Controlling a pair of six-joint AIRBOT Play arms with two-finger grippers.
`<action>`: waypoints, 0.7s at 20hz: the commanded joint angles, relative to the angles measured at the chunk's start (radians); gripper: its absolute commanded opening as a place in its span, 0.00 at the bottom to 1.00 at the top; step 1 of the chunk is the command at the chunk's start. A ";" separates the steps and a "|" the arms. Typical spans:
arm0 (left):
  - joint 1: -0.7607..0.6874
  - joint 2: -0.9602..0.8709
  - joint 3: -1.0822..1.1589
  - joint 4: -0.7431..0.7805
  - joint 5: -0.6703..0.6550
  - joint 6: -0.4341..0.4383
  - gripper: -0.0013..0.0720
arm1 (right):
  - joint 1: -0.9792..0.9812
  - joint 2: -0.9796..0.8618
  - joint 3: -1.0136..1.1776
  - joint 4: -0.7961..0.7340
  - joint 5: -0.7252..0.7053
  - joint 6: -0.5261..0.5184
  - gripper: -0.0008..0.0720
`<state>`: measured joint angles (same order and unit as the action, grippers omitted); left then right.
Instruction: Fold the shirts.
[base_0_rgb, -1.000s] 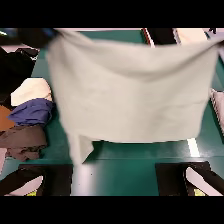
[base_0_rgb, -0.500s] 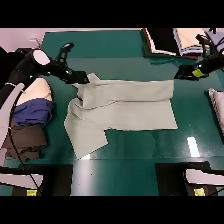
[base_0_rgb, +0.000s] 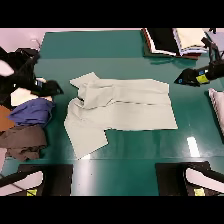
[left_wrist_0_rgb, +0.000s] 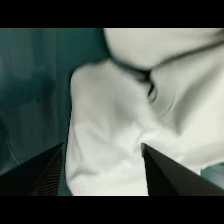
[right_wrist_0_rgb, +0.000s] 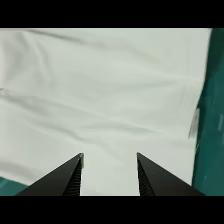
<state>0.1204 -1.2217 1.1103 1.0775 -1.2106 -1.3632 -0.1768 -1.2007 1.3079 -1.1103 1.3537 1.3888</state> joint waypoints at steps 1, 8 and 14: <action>0.040 0.109 -0.264 0.003 0.033 0.020 0.77 | 0.016 0.108 -0.127 0.046 -0.035 -0.029 0.53; 0.037 0.110 -0.435 -0.008 0.151 0.029 0.77 | 0.069 0.154 -0.156 0.046 -0.047 -0.029 0.53; 0.037 0.110 -0.503 -0.125 0.210 0.072 0.77 | 0.068 0.155 -0.156 0.047 -0.045 -0.028 0.53</action>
<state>0.1577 -1.1118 0.6373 1.0145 -1.0359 -1.3205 -0.1097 -1.0485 1.1530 -1.0649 1.3090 1.3602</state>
